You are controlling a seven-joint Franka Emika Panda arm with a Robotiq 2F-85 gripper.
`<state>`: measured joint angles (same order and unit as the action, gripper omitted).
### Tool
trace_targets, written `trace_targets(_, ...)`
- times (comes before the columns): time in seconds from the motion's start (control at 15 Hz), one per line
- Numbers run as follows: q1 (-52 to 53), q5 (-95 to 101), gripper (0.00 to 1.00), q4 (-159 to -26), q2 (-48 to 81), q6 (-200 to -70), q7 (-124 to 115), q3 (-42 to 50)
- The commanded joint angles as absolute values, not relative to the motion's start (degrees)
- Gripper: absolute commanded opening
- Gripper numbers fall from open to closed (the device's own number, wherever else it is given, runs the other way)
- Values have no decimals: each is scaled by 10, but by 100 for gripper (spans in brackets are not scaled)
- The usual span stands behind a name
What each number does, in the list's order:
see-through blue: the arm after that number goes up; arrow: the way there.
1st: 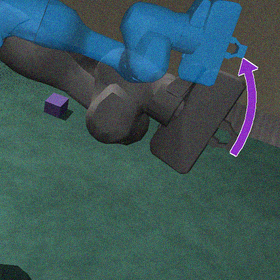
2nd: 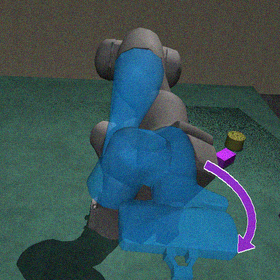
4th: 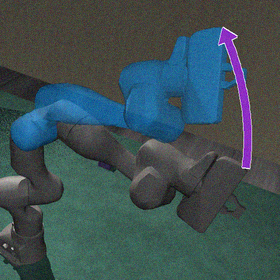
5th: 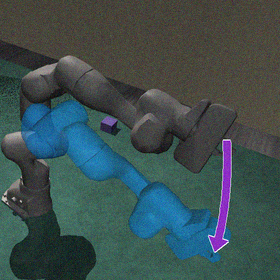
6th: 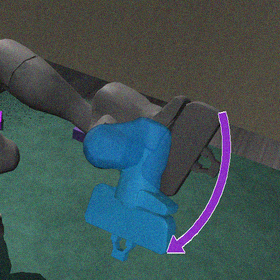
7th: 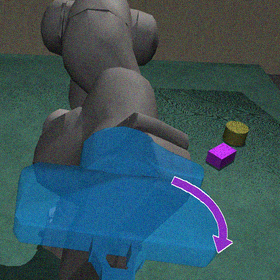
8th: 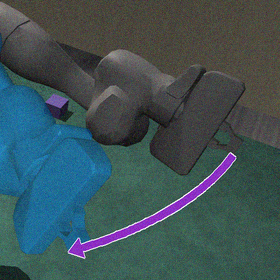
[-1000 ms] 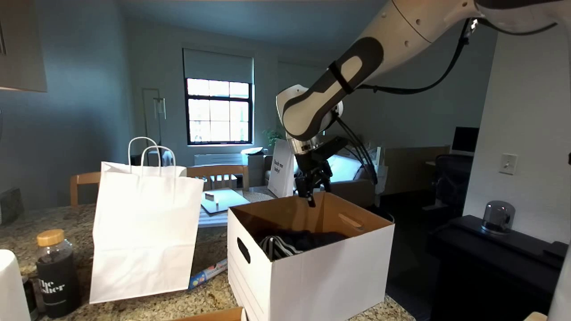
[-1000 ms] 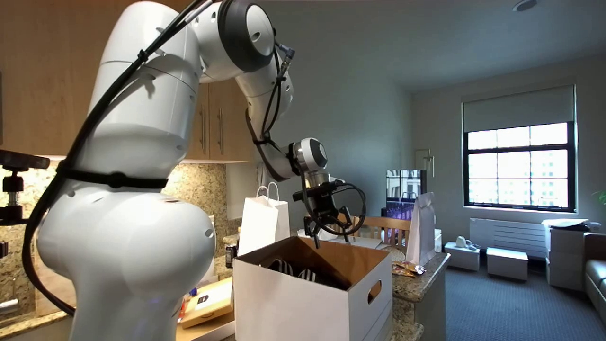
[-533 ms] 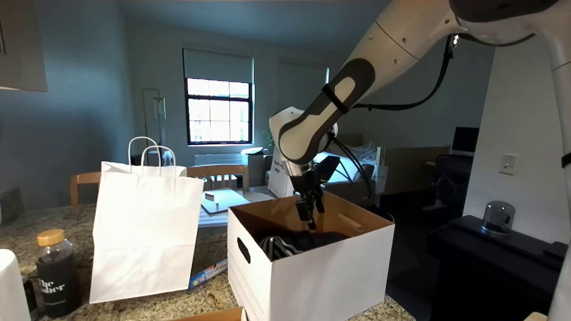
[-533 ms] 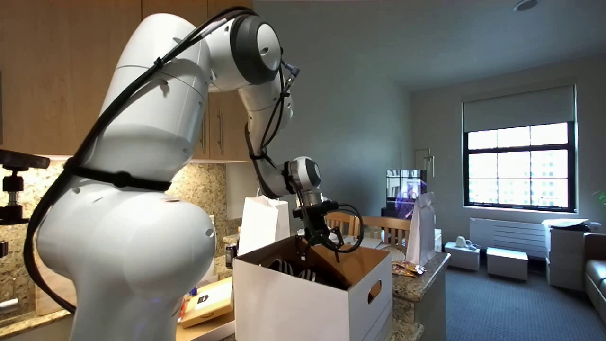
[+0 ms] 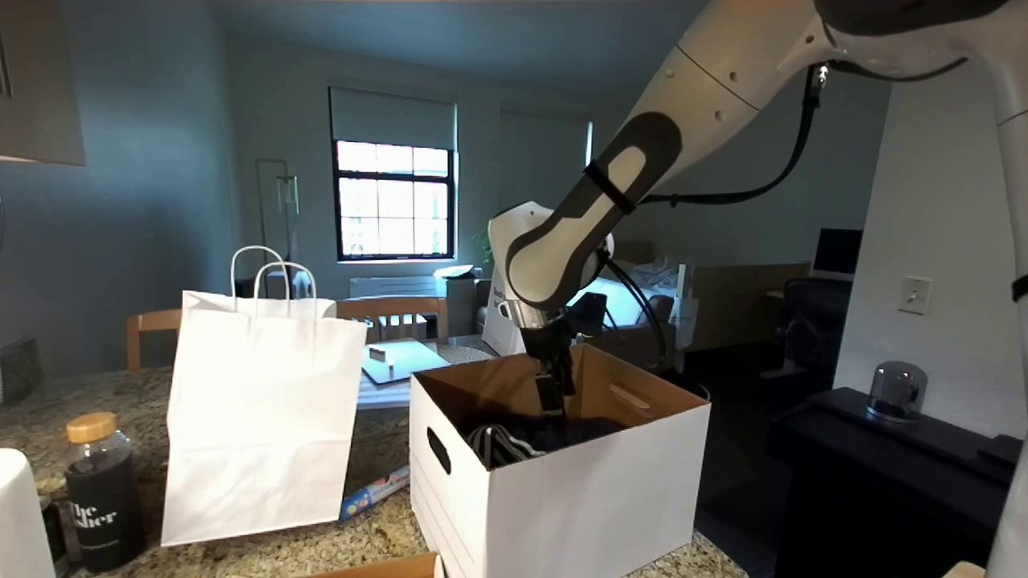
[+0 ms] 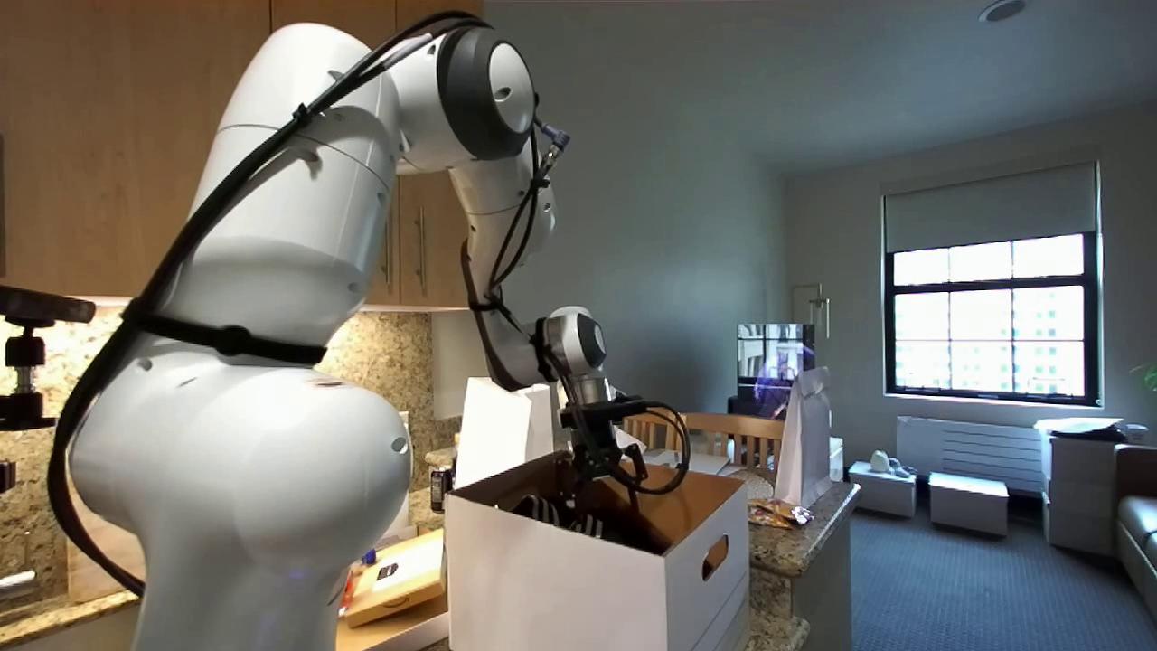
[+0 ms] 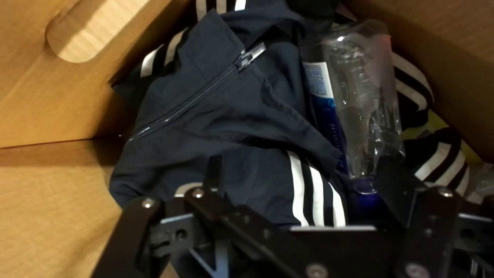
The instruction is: Remove three bottles from the box
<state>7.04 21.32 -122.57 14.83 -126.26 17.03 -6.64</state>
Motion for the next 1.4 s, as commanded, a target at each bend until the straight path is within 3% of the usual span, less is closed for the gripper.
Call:
trace_targets(0.0,72,201,100,-1224,148,-1240,182,-72)
trace_targets(1.33,128,208,100,-1237,163,-1249,95,-94)
